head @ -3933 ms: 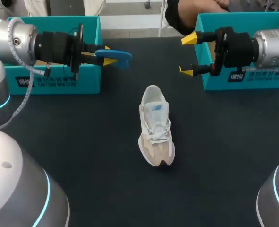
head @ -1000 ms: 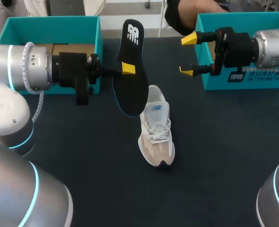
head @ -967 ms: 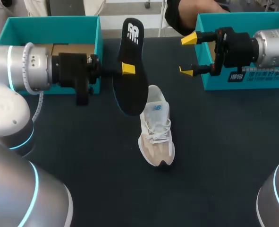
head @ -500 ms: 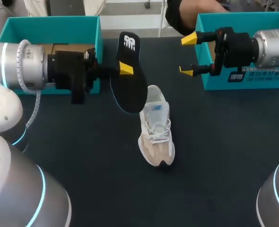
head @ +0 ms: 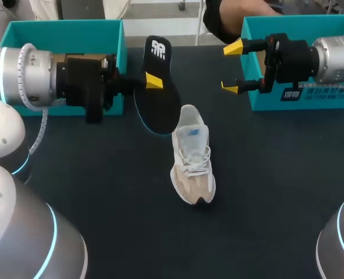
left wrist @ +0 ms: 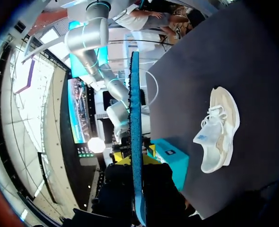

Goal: Take the shoe out of the shoebox, open the shoe tongue, remove and reinsert the insole, then place the shoe into the shoebox

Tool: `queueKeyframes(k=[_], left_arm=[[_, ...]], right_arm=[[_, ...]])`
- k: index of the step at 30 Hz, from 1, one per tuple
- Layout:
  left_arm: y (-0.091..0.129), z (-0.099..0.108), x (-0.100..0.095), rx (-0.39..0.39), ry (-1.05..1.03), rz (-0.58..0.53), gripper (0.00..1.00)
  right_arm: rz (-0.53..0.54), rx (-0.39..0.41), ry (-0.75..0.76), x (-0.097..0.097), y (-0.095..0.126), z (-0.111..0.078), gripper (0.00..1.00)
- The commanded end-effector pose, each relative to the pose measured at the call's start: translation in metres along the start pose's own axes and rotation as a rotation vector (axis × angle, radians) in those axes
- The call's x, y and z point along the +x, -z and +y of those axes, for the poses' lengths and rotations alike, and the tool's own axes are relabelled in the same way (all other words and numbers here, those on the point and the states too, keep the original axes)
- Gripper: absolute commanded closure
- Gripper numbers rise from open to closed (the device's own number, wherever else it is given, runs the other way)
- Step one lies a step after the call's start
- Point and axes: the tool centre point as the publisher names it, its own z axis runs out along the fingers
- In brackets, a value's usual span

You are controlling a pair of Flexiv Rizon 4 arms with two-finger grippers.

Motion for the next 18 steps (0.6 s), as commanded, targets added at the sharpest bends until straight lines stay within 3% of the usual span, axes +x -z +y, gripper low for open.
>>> queueKeyframes(k=[1,6,11,16,18], left_arm=[[0.003,0.000,-0.013,0.056,0.505,0.111,1.00],[0.008,-0.010,-0.030,0.145,1.023,0.109,1.00],[0.009,-0.019,-0.028,0.244,1.439,0.061,1.00],[0.009,-0.025,-0.020,0.292,1.724,0.028,1.00],[0.009,-0.025,-0.020,0.292,1.724,0.028,1.00]], right_arm=[[-0.001,-0.001,-0.001,0.000,-0.001,0.000,0.00],[-0.001,-0.001,-0.001,0.000,-0.001,0.000,0.00],[-0.001,-0.001,-0.001,0.000,-0.001,0.000,0.00],[-0.001,-0.001,-0.001,0.000,-0.001,0.000,0.00],[-0.001,-0.001,-0.001,0.000,-0.001,0.000,0.00]])
